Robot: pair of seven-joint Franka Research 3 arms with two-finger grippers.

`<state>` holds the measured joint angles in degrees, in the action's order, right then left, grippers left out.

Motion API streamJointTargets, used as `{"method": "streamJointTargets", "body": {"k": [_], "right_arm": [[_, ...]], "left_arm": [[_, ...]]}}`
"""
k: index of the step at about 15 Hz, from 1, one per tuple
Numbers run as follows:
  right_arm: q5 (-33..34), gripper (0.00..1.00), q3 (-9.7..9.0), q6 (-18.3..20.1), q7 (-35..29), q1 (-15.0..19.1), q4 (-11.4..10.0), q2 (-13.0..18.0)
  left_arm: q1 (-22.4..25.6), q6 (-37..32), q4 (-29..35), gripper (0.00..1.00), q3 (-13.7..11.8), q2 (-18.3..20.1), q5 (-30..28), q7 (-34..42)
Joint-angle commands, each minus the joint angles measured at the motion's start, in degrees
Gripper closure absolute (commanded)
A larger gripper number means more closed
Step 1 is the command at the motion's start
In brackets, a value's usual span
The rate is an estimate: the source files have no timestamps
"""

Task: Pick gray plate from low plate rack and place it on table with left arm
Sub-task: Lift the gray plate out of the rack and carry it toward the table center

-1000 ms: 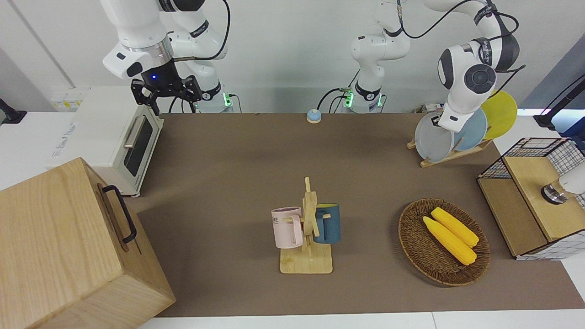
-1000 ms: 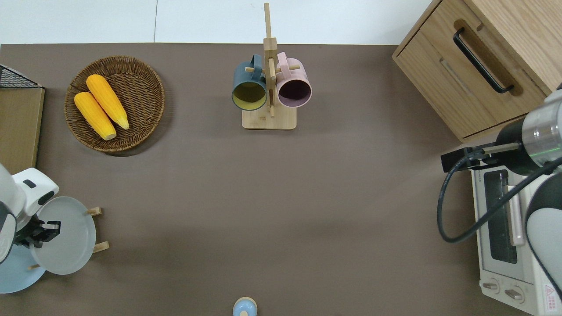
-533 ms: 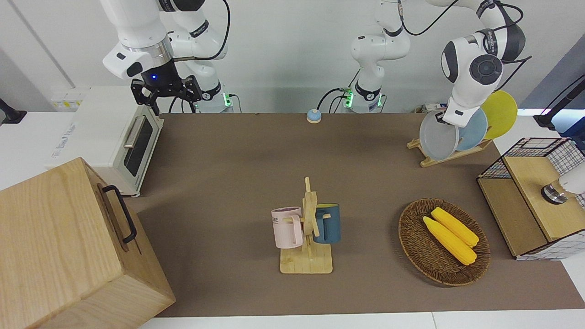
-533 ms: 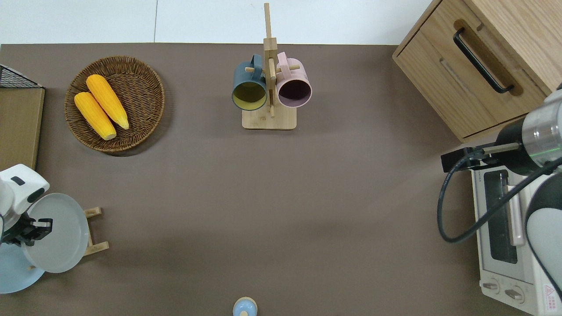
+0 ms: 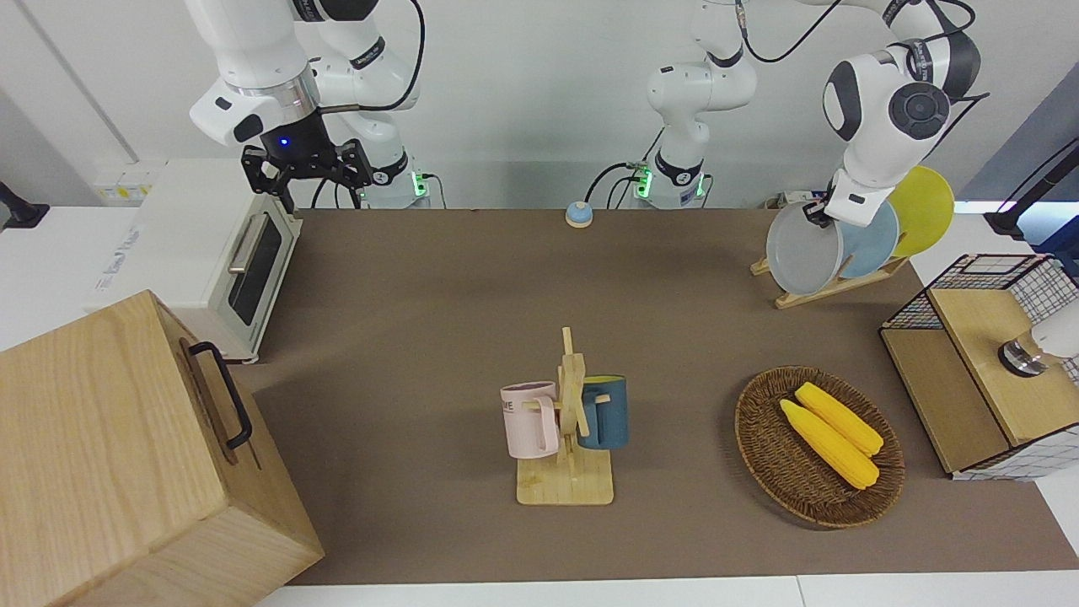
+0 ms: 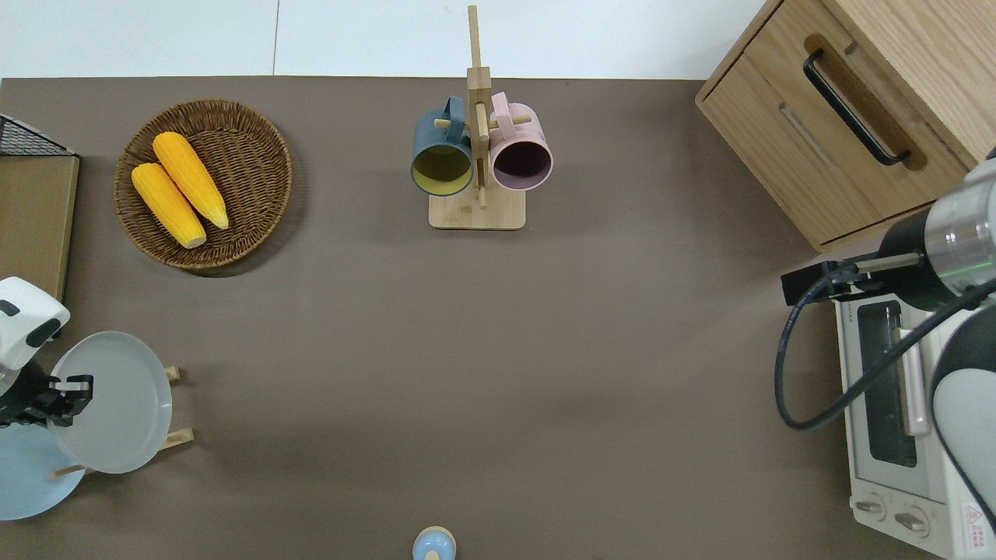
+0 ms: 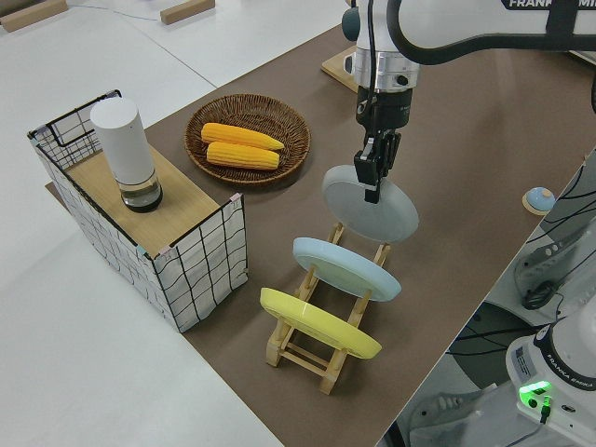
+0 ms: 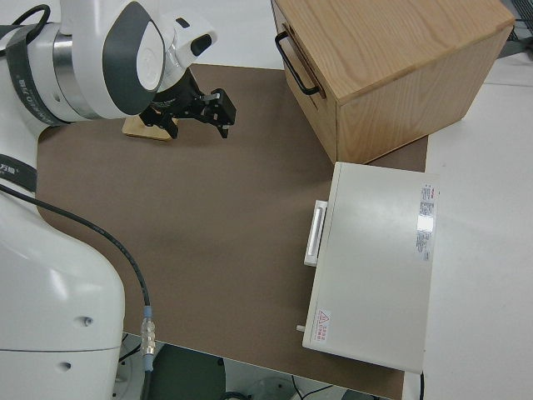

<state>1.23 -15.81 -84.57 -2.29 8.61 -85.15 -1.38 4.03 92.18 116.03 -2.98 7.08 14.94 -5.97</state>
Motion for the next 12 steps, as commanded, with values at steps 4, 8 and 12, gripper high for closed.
{"method": "streamJointTargets", "body": {"k": [4,8,12], "right_arm": [[0.08,0.017,-0.98,0.72,-0.69,1.06,0.51,0.15],[0.08,0.017,-0.98,0.81,-0.69,1.06,0.51,0.07],[0.08,0.017,-0.98,0.81,-0.69,1.06,0.51,0.15]], "left_arm": [[-0.34,-2.71,-5.46,1.00,-0.27,0.48,-5.70,-1.84],[-0.08,-1.13,-2.84,1.00,-0.10,0.47,-14.38,-3.62],[0.28,5.63,2.26,1.00,0.52,0.30,-24.51,-3.08]]}}
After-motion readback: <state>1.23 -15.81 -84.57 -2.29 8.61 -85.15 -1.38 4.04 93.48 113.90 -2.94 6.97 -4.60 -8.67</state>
